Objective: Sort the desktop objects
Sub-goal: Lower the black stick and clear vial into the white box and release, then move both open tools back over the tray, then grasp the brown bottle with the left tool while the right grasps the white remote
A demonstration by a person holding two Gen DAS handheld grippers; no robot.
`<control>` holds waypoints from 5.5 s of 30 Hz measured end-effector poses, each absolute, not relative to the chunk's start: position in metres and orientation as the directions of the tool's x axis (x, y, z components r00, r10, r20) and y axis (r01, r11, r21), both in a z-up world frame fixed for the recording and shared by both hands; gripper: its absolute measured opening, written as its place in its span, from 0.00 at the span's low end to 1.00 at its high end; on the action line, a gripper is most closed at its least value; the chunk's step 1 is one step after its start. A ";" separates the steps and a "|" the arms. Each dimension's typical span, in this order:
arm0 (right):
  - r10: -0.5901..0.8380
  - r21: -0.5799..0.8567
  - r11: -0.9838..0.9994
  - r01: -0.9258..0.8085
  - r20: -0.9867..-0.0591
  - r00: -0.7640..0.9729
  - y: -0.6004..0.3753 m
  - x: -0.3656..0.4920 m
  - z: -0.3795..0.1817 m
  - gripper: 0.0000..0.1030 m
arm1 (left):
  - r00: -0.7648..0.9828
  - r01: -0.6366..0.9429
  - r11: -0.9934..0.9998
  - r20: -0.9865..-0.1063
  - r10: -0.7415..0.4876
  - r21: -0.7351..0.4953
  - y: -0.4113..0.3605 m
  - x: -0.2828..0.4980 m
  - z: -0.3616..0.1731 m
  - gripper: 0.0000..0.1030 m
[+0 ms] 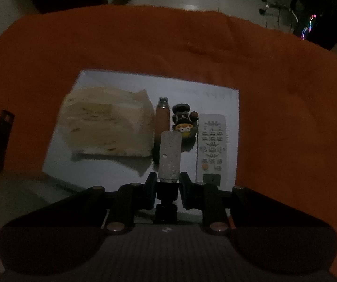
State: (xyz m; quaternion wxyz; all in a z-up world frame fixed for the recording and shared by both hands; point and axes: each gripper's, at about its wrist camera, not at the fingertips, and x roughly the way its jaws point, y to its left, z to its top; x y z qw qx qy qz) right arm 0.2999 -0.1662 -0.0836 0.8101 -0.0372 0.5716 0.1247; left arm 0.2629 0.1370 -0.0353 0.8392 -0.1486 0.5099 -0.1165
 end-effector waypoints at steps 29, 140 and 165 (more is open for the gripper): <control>0.129 0.097 0.980 -0.176 -0.974 0.184 -0.164 0.106 -0.166 0.22 | 0.255 0.167 0.967 -0.939 -0.232 -0.194 0.007 0.103 -0.133 0.19; 0.120 0.093 0.983 -0.161 -0.978 0.169 -0.218 0.375 -0.193 0.68 | 0.198 0.015 0.978 -0.958 -0.206 -0.207 -0.051 0.361 -0.179 0.21; 0.066 0.048 0.991 -0.124 -0.988 0.143 -0.224 0.377 -0.195 0.57 | 0.228 0.055 0.985 -0.958 -0.174 -0.166 -0.050 0.377 -0.186 0.26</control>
